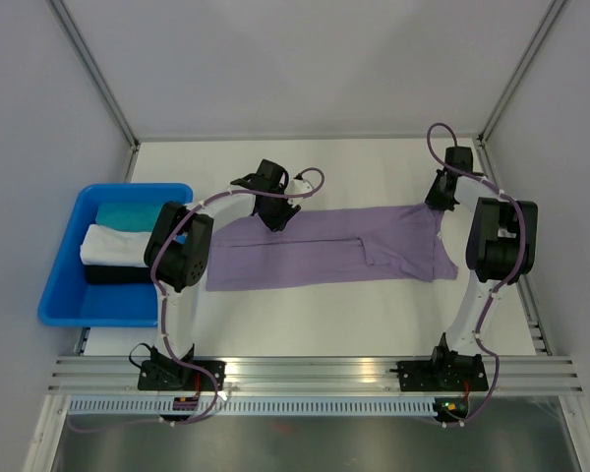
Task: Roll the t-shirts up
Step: Fold the tshirt
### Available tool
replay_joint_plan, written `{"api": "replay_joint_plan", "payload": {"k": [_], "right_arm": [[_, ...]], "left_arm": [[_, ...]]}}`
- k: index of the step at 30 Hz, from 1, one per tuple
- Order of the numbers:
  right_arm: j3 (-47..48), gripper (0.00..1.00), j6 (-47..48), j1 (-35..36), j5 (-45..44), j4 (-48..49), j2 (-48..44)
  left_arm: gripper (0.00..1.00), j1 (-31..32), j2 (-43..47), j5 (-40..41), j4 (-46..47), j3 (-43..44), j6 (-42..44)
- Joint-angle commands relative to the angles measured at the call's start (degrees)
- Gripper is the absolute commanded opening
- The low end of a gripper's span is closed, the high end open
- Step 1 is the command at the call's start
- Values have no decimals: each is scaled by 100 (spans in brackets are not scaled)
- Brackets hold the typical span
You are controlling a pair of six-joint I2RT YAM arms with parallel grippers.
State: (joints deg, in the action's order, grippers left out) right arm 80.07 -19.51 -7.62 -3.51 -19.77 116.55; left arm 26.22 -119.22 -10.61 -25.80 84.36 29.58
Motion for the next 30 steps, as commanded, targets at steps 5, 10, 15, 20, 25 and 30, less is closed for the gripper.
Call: {"api": "replay_joint_plan", "payload": {"k": [5, 10, 15, 20, 25, 30], "right_arm": [[570, 0, -97, -29, -115, -158, -317], [676, 0, -115, -38, -141, -220, -212], [755, 0, -45, -29, -177, -238, -28], [992, 39, 280, -29, -238, -421, 324], [485, 35, 202, -29, -247, -326, -35], [-53, 31, 44, -29, -133, -194, -449]], "left_arm": [[41, -64, -374, 297, -197, -192, 56], [41, -64, -392, 296, -206, -192, 74], [41, -64, -409, 288, -215, -165, 91], [41, -64, -400, 279, -250, -174, 109], [41, -64, -418, 270, -259, -139, 153], [41, -64, -409, 244, -267, -156, 171]]}}
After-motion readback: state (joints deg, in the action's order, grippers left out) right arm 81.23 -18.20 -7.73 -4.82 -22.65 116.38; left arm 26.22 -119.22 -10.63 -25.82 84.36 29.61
